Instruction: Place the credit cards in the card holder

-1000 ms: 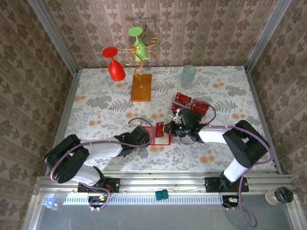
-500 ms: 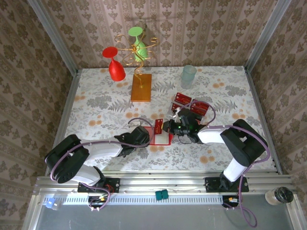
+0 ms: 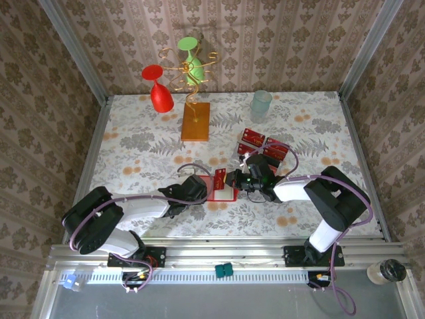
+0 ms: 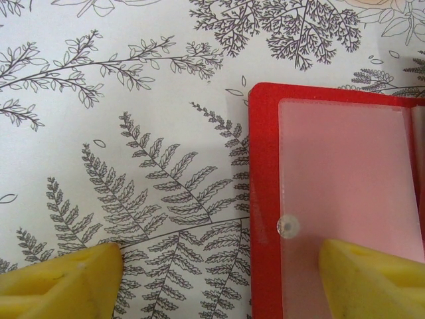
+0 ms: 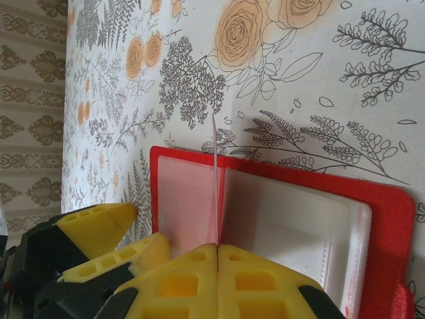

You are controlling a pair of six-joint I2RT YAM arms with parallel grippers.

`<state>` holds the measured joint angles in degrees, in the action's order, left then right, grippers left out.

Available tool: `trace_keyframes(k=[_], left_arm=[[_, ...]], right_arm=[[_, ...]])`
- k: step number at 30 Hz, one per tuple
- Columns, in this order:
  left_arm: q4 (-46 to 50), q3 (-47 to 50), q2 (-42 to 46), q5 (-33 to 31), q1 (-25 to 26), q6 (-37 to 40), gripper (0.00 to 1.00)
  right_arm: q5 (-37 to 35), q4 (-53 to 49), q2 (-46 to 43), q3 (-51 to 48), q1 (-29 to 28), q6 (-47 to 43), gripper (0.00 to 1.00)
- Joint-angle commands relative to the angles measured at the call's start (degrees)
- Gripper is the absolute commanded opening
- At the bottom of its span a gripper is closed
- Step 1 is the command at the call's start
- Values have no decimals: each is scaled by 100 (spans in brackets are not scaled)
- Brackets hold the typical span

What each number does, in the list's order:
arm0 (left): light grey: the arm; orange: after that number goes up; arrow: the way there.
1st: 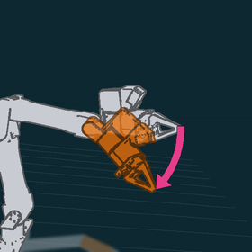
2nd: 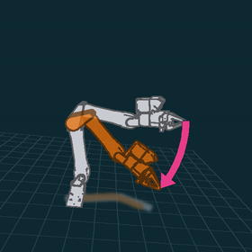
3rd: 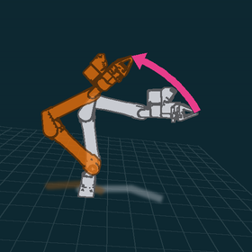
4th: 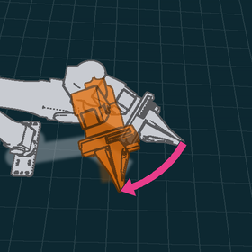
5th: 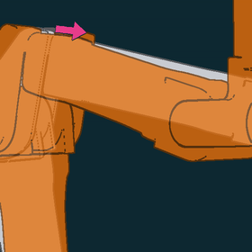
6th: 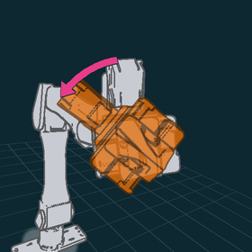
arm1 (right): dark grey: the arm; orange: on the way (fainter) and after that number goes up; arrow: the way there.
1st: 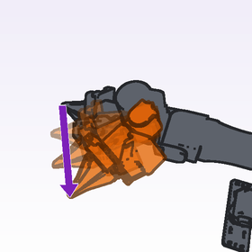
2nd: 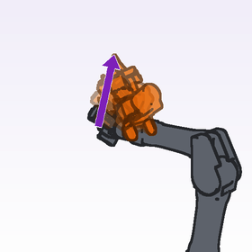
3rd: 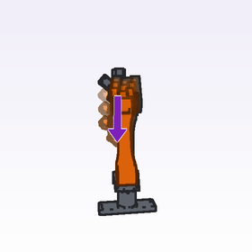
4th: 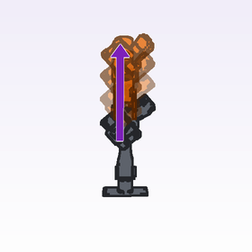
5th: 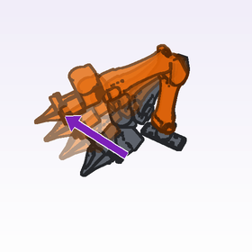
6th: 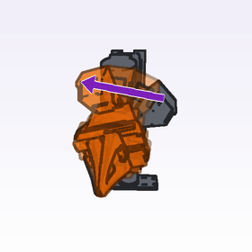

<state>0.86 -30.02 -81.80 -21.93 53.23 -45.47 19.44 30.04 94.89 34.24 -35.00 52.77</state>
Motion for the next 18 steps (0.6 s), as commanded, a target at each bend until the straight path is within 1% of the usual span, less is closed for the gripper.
trace_keyframes(k=[1, 18], left_arm=[[345, 137, -125, -65, 21, -136, 79], [322, 126, -143, -65, 22, -137, 79]], right_arm=[[-167, 142, 117, -58, -59, 73, 0], [-261, 278, 214, -196, -172, 222, 0]])
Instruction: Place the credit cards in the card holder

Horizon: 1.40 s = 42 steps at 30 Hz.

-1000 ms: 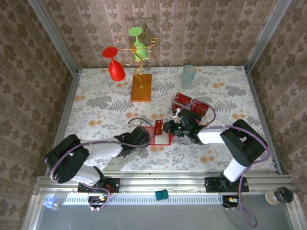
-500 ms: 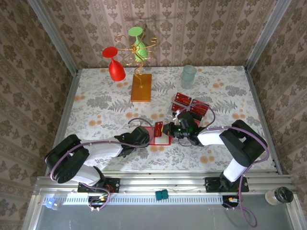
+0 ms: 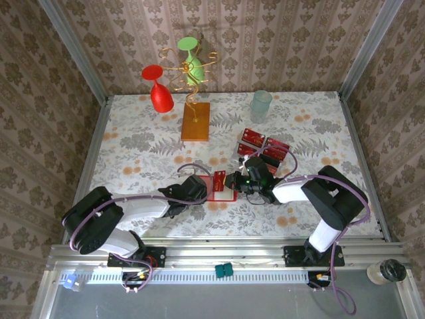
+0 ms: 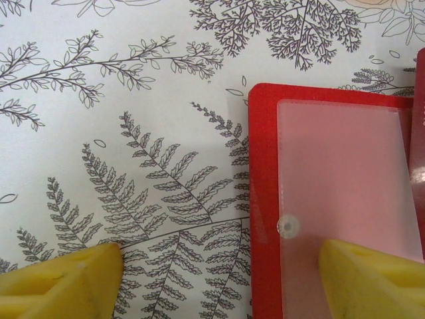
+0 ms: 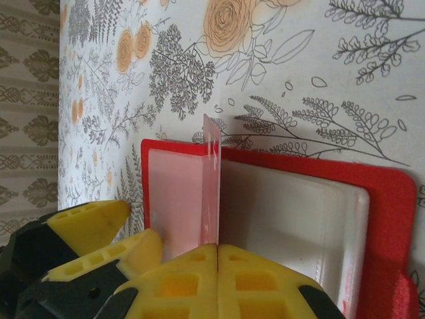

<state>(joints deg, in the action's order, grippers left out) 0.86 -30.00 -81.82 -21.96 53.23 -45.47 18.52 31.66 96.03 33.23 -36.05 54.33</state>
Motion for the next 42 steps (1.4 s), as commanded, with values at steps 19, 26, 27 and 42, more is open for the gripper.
trace_keyframes(k=[19, 26, 27, 42], left_arm=[[328, 117, -134, -57, 31, -131, 79], [325, 108, -154, -54, 36, -120, 79], [326, 102, -156, -54, 29, -120, 79], [293, 73, -200, -48, 43, -111, 79]], right_arm=[[-231, 33, -5, -379, -235, 103, 0], [-196, -19, 24, -347, -279, 105, 0], [-200, -32, 11, -361, -287, 104, 0], [-126, -262, -39, -353, -297, 48, 0]])
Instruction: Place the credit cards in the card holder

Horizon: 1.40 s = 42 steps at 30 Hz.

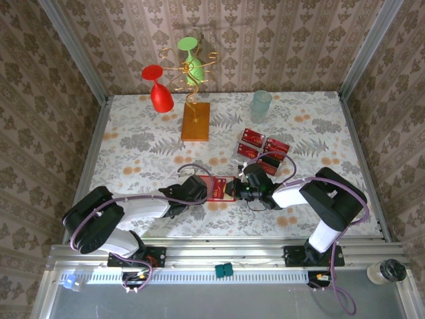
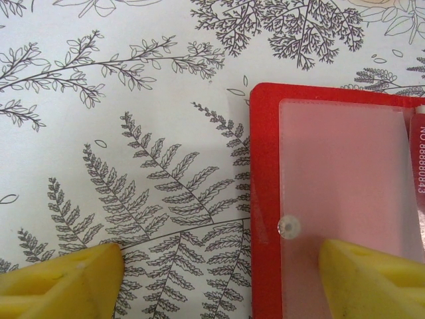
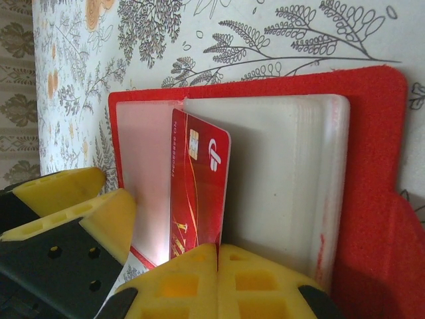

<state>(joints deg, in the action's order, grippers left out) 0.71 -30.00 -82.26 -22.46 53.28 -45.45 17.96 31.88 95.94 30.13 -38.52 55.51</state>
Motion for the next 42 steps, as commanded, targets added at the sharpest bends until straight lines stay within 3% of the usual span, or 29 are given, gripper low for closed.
trace_keyframes(k=[1, 28, 34, 39, 42], left_arm=[[311, 73, -157, 4, 35, -117, 79], [347, -1, -36, 35, 66, -107, 79], [671, -79, 324, -13, -93, -56, 79], [728, 51, 481, 21, -293, -18, 79], [712, 149, 483, 22, -359, -42, 79]], right_arm=[[-60, -292, -20, -27, -48, -68, 0], [523, -1146, 561, 965, -98, -335, 0], [393, -2160, 197, 1330, -68, -868, 33], [122, -3027, -136, 1641, 7, -1298, 37], [42, -3415, -140, 1910, 4, -1518, 30]])
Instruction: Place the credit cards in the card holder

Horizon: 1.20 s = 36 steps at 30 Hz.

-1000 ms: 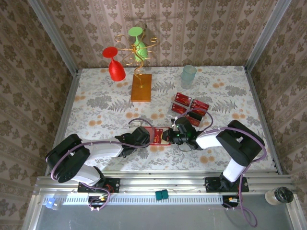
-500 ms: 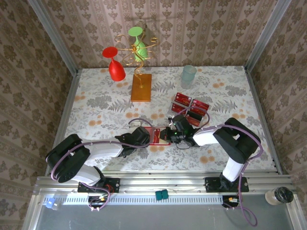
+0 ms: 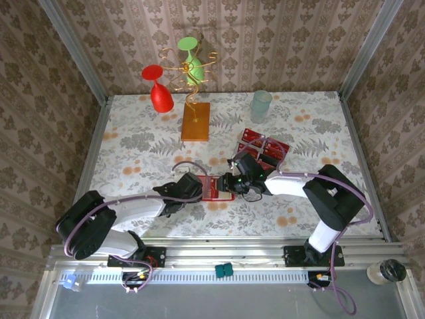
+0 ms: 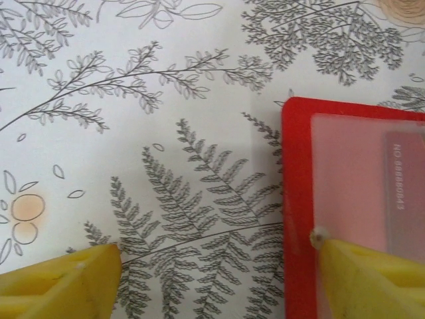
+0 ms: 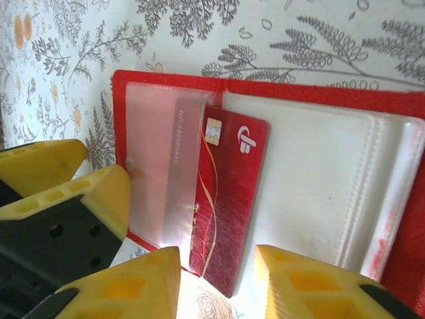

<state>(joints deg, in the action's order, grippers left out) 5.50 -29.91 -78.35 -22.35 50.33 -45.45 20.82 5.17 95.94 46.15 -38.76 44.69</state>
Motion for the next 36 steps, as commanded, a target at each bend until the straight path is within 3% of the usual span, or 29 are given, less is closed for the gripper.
trace_keyframes(k=[1, 6, 36], left_arm=[[233, 168, 96, 8, -75, -51, 79], [112, 297, 27, 29, -130, -93, 79], [-40, 293, -43, 99, -129, -56, 79]], right_arm=[[-246, -819, -110, 387, 27, -487, 26], [-166, -964, 250, 812, 6, -590, 12], [-245, -1080, 1448, 1812, -500, -462, 4]])
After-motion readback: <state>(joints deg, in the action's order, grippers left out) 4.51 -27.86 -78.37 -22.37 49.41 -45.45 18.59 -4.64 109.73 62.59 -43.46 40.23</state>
